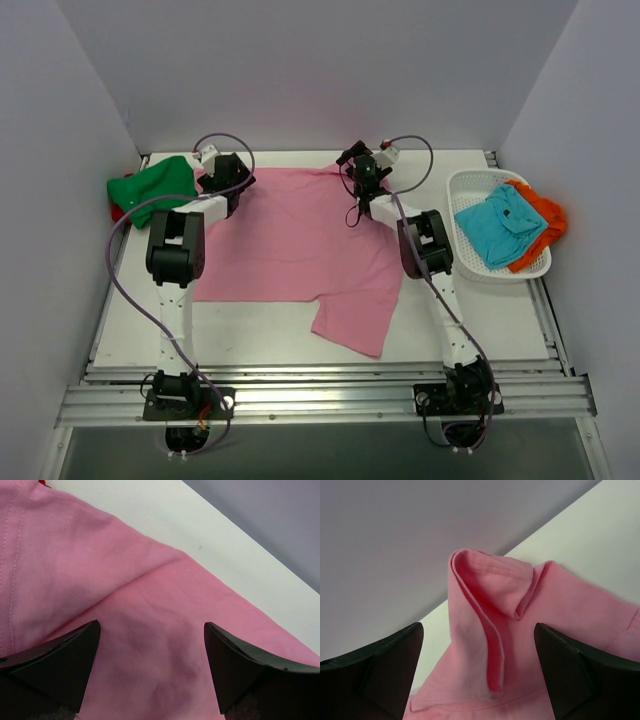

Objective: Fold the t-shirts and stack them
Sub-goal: Flatten the tshirt out

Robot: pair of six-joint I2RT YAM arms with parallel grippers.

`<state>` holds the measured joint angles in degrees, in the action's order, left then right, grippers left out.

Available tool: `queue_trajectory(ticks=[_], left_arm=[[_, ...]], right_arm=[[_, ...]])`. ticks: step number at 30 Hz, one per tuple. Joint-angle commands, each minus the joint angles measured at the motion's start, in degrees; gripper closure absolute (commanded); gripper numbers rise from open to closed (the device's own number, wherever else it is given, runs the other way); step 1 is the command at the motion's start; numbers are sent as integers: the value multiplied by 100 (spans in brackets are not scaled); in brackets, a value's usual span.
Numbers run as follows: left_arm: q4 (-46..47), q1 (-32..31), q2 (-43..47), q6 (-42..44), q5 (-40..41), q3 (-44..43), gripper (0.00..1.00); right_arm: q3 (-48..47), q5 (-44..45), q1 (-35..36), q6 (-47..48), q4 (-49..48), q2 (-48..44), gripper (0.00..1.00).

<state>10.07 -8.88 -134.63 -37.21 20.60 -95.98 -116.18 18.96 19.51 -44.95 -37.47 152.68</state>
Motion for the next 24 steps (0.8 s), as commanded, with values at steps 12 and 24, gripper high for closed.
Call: queue_trajectory(ticks=[12, 24], left_arm=[[241, 36, 209, -49, -30, 1, 6], [391, 18, 279, -6, -56, 124, 6]], right_arm=[[-1494, 73, 299, -128, 223, 841, 12], [-2908, 415, 721, -401, -2084, 2089, 7]])
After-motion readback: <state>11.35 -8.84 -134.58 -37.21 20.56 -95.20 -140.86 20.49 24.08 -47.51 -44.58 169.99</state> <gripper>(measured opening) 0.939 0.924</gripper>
